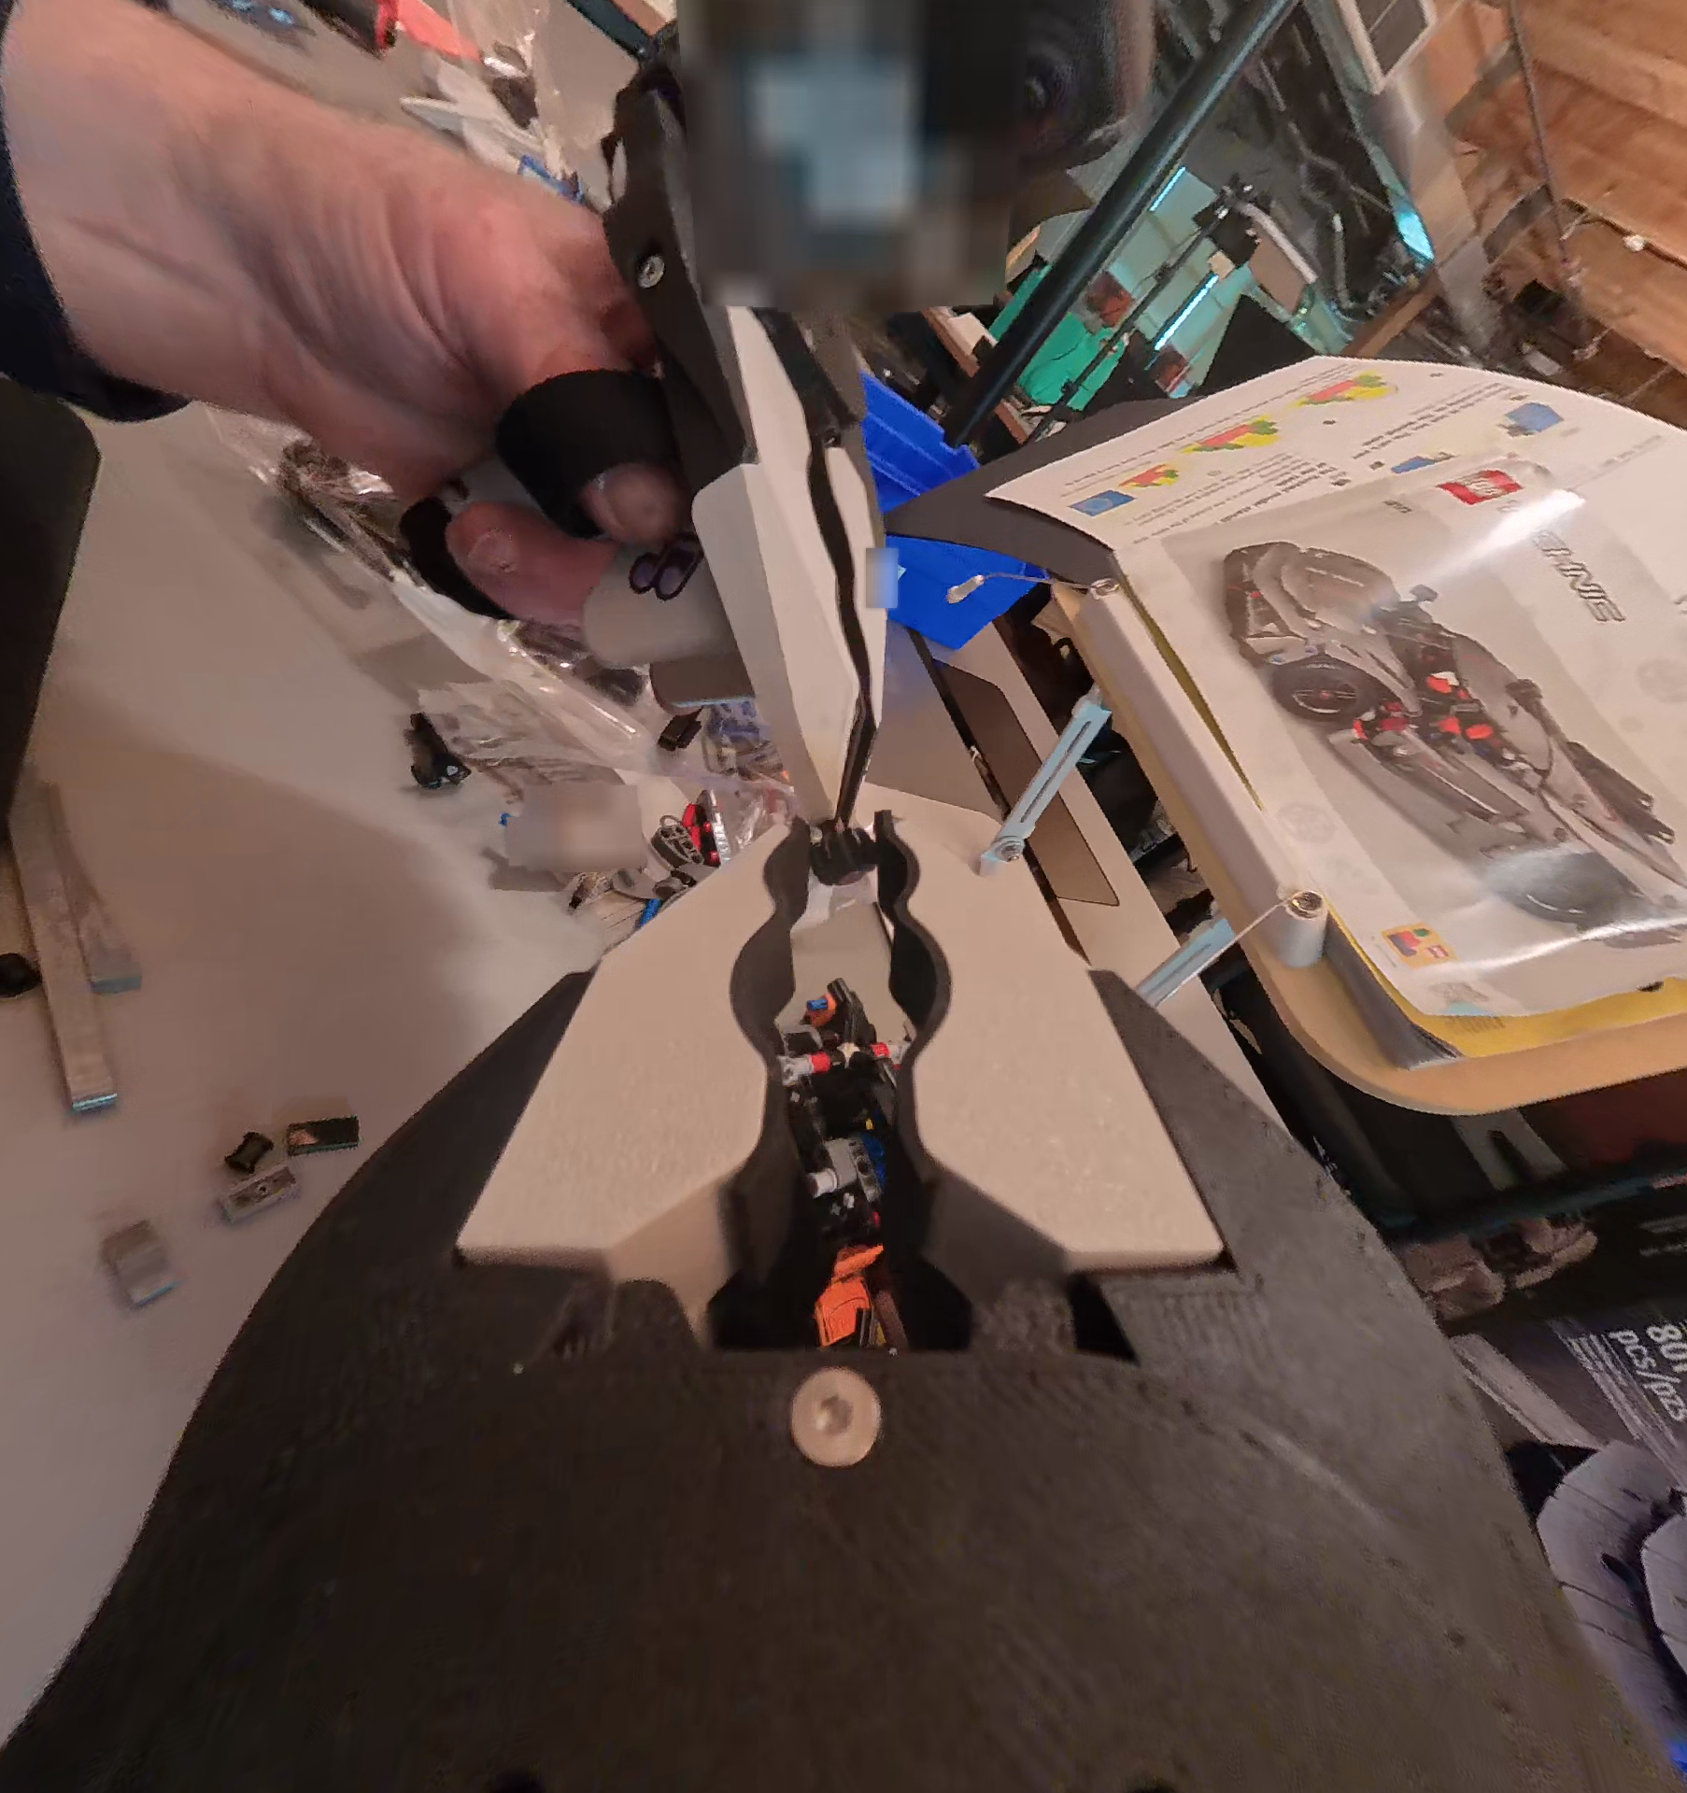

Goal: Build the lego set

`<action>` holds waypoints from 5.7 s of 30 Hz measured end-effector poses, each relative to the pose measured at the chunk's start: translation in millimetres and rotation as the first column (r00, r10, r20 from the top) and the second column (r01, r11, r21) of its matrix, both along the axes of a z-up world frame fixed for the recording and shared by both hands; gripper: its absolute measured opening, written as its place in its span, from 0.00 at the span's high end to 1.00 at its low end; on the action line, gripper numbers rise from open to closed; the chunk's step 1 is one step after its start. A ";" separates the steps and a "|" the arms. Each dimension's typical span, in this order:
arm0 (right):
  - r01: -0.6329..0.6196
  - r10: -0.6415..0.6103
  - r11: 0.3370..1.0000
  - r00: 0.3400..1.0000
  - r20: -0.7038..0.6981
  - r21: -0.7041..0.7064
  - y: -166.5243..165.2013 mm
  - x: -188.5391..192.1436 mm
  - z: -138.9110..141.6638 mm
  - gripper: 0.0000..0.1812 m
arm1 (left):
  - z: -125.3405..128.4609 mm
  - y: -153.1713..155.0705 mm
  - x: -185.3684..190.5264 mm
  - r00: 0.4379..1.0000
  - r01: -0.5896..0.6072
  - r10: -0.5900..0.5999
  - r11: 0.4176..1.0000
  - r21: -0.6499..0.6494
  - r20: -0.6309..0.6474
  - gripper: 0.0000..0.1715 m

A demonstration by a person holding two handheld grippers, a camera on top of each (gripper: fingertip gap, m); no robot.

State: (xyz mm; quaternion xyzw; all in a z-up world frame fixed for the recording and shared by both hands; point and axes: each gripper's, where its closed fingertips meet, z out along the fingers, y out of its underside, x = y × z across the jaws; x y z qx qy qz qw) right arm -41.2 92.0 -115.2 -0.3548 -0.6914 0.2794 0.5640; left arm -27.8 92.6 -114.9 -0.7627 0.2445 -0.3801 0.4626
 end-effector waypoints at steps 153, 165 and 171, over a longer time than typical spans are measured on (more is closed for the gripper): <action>-0.045 -0.025 0.972 0.956 0.291 0.232 -41.2 13.9 -75.2 0.95 | -54.4 -51.9 18.0 0.965 -0.235 0.248 0.962 0.142 -0.085 1.00; -0.094 0.031 0.974 0.956 0.293 0.204 -46.0 20.2 -75.8 0.95 | -54.6 -58.4 20.9 0.981 -0.194 0.196 0.975 0.107 -0.007 1.00; -0.013 -0.055 0.981 0.938 0.343 0.192 -4.9 40.5 -83.9 0.96 | -17.8 -66.5 -42.9 0.925 -0.319 0.279 0.940 0.125 0.258 1.00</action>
